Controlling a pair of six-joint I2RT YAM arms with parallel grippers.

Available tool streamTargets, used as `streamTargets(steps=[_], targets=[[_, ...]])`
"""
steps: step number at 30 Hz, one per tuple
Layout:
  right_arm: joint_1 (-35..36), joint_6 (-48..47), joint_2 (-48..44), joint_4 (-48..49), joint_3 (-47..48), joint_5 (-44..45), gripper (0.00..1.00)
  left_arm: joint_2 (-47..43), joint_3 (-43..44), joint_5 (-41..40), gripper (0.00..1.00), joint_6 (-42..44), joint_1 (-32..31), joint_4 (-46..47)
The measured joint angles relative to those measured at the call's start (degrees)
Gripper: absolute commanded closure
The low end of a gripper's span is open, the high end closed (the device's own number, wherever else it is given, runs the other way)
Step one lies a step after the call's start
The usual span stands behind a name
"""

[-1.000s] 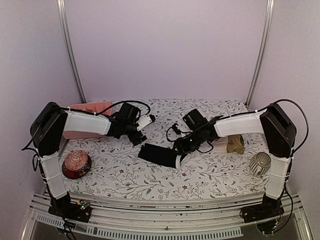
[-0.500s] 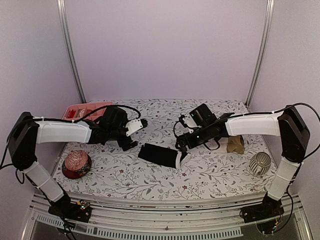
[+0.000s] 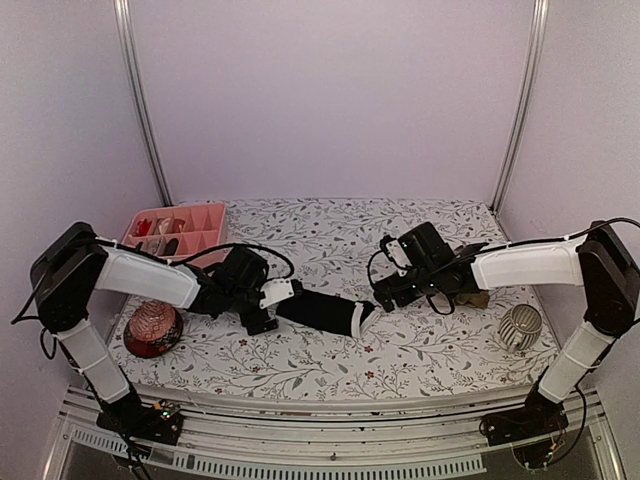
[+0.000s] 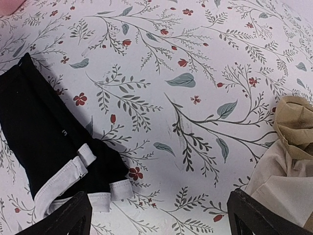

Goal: Roll the underwear
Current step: Rotate the underwear at the center of the board.

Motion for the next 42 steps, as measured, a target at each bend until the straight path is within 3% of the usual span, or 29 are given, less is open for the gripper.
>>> streamTargets(steps=[10,18,22,31,42], targets=[[0.0,-1.9,-0.5,2.7,-1.8,2.2,0.01,9.0,8.9,-7.2,0.02,0.3,0.9,4.5],[0.0,-2.8,-0.5,2.6,-1.9,5.5,0.01,24.5,31.6,-8.0,0.01,-1.8,4.3,-1.9],[0.0,-3.3,0.9,1.2,-1.3,6.0,0.01,26.4,37.0,-5.5,0.01,-3.3,4.8,-7.0],[1.4,-5.9,8.5,-4.2,2.3,5.0,0.01,15.8,27.1,-0.3,0.02,-3.9,5.4,-9.7],[10.8,-10.9,14.2,-6.2,9.6,2.4,0.01,-0.9,6.2,7.6,0.02,1.1,5.3,-1.7]])
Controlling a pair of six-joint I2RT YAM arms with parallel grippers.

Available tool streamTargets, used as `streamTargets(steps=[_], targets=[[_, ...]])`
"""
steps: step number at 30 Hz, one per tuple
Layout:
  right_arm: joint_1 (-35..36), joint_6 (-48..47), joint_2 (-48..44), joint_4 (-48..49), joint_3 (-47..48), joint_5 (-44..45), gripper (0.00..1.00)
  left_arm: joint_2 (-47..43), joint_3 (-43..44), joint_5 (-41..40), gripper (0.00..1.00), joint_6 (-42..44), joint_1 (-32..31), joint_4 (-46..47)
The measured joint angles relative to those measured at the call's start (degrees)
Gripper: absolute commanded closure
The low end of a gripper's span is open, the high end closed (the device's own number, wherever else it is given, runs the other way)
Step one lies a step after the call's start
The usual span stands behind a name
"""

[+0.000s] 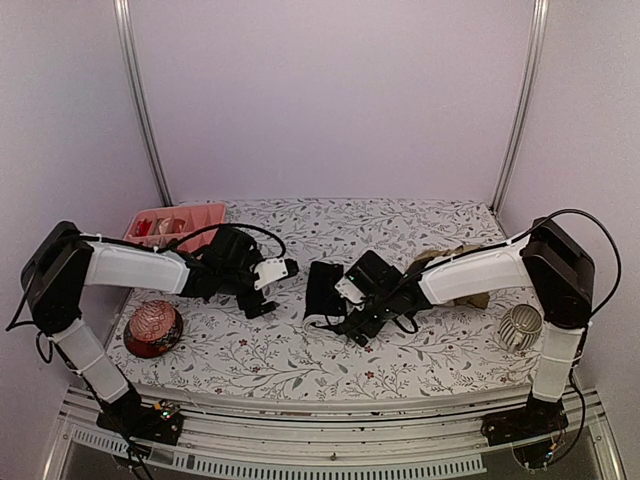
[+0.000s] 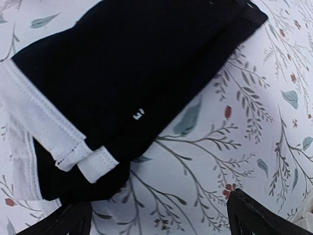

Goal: Roll the underwear
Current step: Rotate the underwear at the center of the board, then pick up the underwear from the center of the board.

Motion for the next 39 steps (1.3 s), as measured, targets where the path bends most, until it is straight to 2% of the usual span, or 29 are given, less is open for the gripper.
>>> streamTargets(steps=[7,11,19,25,29,39], targets=[[3.1,-1.7,0.1,0.5,0.7,-2.6,0.01,-6.6,-12.4,5.4,0.01,9.6,-4.1,6.3],[3.1,-4.7,-6.3,1.3,-3.5,-3.4,0.01,-8.3,-14.8,8.2,0.01,13.0,-8.1,7.8],[3.1,-9.4,-18.5,6.3,-10.4,-1.4,0.01,-5.8,-13.7,7.7,0.01,15.2,-14.3,12.7],[3.1,-9.7,-25.8,10.1,-17.7,1.3,0.01,0.4,-11.0,3.5,0.02,14.6,-19.4,13.7],[3.1,-9.7,-29.9,12.3,-19.2,1.9,0.01,3.3,-8.2,0.2,0.02,13.6,-21.5,14.9],[3.1,-9.7,-32.7,15.7,-20.5,2.8,0.01,7.9,-5.0,-7.0,0.16,11.9,-22.8,18.3]])
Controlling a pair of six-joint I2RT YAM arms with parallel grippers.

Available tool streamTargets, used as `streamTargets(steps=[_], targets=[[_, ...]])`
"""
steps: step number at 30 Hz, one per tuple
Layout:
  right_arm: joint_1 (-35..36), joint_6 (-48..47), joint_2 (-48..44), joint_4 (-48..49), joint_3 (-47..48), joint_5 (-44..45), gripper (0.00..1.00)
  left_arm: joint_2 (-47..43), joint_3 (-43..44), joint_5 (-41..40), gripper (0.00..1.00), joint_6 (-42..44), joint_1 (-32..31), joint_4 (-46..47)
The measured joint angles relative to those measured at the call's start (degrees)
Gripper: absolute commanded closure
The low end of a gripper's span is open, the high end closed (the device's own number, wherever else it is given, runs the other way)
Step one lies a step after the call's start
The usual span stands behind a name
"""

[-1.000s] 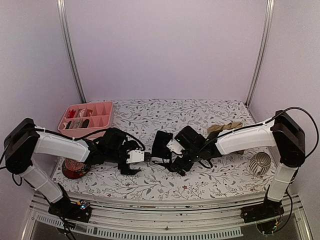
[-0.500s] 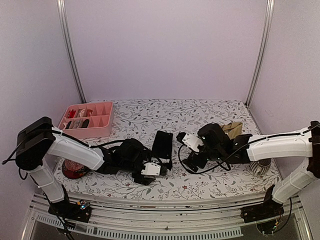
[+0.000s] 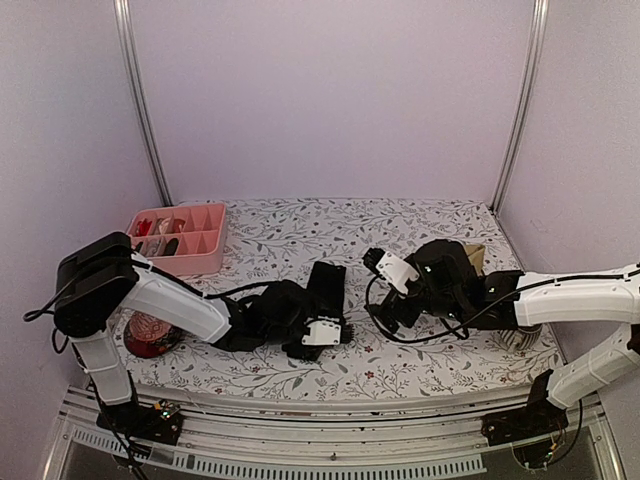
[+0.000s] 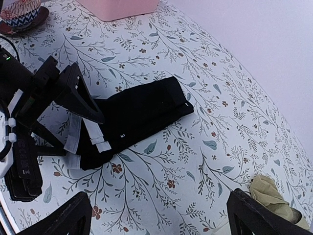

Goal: Roll the underwear
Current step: Pick up the underwear from the center of the board.

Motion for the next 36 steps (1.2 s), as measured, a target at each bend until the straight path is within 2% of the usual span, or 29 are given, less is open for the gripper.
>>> streamTargets(steps=[2,6,10,16,22,26,36], targets=[[0.1,0.0,0.0,0.2,-0.2,0.1,0.01,0.6,0.2,-0.8,0.22,-0.2,0.0,0.6],[0.7,-0.5,0.0,0.7,-0.6,0.3,0.01,1.5,0.6,-1.3,0.44,-0.8,0.0,0.7],[1.5,-1.6,0.0,2.3,-1.7,0.5,0.01,2.6,1.5,-1.1,0.61,-1.3,0.0,-0.5],[3.8,-5.4,-2.0,5.6,-6.0,0.7,0.01,3.7,4.0,1.4,0.78,-2.6,0.7,-4.7],[7.1,-12.1,-9.1,13.3,-12.9,0.2,0.01,4.1,6.8,6.2,0.88,-4.1,2.7,-10.7],[10.0,-18.9,-12.4,18.3,-17.9,-1.4,0.01,4.1,9.4,10.6,0.89,-5.1,5.0,-16.2],[13.6,-26.7,-8.3,21.8,-18.4,-8.3,0.12,4.2,14.8,22.2,0.89,-6.0,9.3,-28.2]])
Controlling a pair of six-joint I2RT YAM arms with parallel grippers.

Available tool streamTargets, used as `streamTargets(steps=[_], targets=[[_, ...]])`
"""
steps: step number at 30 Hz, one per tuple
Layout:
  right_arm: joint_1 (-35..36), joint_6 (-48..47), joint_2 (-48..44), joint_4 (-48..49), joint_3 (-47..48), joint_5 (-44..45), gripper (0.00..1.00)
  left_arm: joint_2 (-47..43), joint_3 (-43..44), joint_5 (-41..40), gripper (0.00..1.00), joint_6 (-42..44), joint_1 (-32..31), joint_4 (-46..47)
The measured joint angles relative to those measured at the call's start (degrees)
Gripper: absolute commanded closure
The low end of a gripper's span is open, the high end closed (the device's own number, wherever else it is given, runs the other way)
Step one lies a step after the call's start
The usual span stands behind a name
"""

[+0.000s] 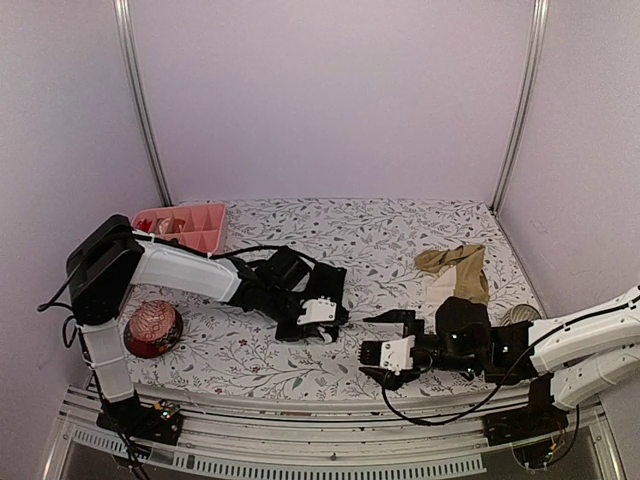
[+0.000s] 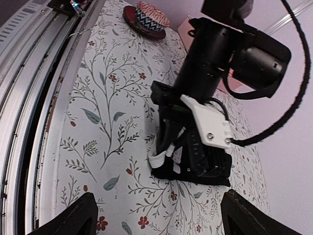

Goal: Roll the underwear
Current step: Pick up the underwear from the center of the board, then roll the underwear at the center of the board.

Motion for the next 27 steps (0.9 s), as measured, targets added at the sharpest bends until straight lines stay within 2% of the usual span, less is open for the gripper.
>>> streamTargets(steps=[9,16,27], targets=[[4.0,-4.1,11.5,-2.8,5.0,-3.1,0.18,1.9,5.7,9.0,0.89,-0.2,3.5,-8.3],[3.7,-7.6,24.7,1.3,9.0,4.2,0.14,2.2,6.1,11.3,0.87,-0.2,3.8,-11.0],[-0.1,-11.7,34.8,6.6,16.1,8.6,0.16,2.2,6.1,12.6,0.84,-0.2,3.8,-11.7]])
